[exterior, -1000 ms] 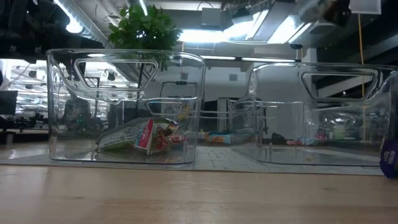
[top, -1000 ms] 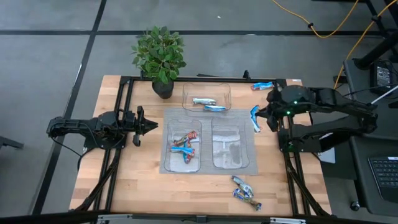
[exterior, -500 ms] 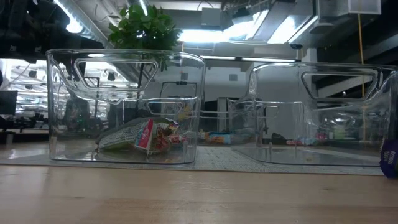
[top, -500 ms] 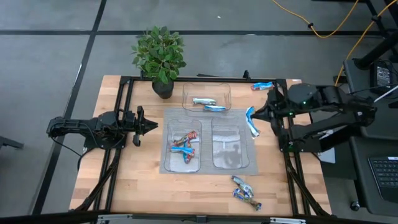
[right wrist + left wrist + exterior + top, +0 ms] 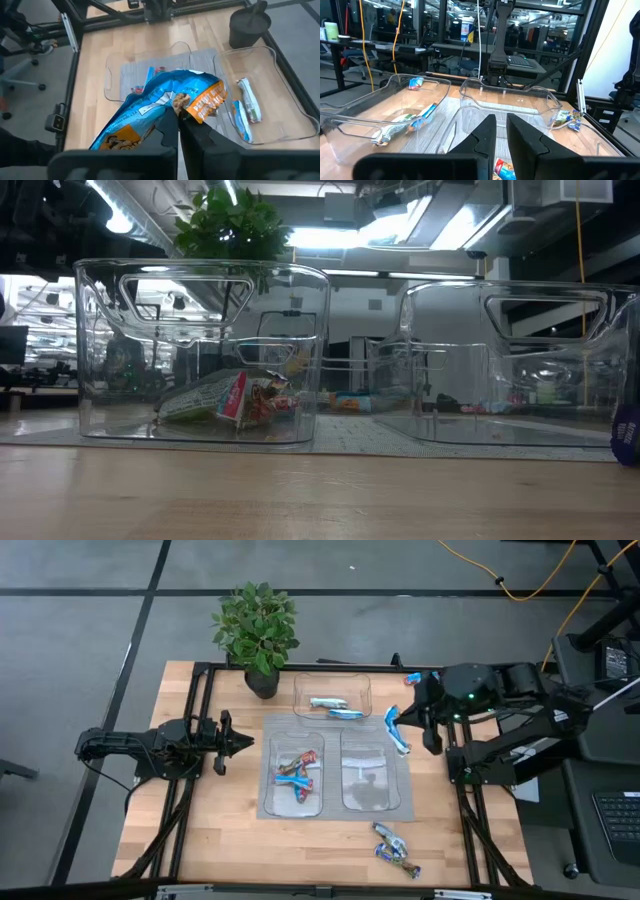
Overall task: Pick and place Granola Bars by type
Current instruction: Put the yellow granola bar into the top transparent bin
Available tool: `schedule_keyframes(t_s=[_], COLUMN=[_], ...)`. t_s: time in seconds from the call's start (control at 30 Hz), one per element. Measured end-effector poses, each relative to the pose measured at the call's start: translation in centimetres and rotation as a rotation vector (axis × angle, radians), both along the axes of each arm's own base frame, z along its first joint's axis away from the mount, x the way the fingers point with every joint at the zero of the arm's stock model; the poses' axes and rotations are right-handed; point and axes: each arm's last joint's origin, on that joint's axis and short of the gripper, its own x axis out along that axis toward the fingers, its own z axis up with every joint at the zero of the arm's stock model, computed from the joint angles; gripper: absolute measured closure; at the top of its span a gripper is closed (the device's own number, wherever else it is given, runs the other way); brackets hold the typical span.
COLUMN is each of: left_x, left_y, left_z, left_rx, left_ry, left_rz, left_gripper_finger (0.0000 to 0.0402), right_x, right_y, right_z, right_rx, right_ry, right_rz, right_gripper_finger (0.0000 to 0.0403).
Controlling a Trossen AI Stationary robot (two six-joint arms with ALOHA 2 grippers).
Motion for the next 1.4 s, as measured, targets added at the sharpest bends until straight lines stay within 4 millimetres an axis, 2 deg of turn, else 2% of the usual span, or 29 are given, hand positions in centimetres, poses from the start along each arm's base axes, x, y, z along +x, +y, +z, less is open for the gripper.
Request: schedule_keyframes(t_s=[0.23,0.5,0.6,0.83,0.97,1.2,1.4], left_x=[0.0,0.0,0.0,0.0,0.0,0.0,0.0], left_y=[0.0,0.0,0.0,0.0,0.0,0.0,0.0], left_z=[0.0,0.0,0.0,0.0,0.0,0.0,0.0], left_rx=[0.000,0.000,0.000,0.000,0.000,0.000,0.000], left_ry=[0.000,0.000,0.000,0.000,0.000,0.000,0.000], left_rz=[0.000,0.000,0.000,0.000,0.000,0.000,0.000], left_gripper_finger=[0.0358,0.0358,0.0360,0.0361,0.0357,0.0361,0.0363], right_x=[2.9,6.7,7.7,9.7,10.9,13.4,16.0], right_y=[-1.6,-5.5,-7.0,-11.3,-14.1,-18.5,-20.4], right_z=[-1.5,-3.3,-3.0,-1.0,-1.1,-5.2,-9.4], right_rx=[-0.045,-0.031,-0.053,-0.098,-0.132,-0.090,-0.050], right_ry=[0.081,0.128,0.127,0.076,0.079,0.216,0.330], right_rz=[-0.010,-0.018,-0.046,-0.139,-0.177,-0.236,-0.240], right_gripper_finger=[0.0393,0.0393,0.0393,0.0393,0.0393,0.0393,0.0393])
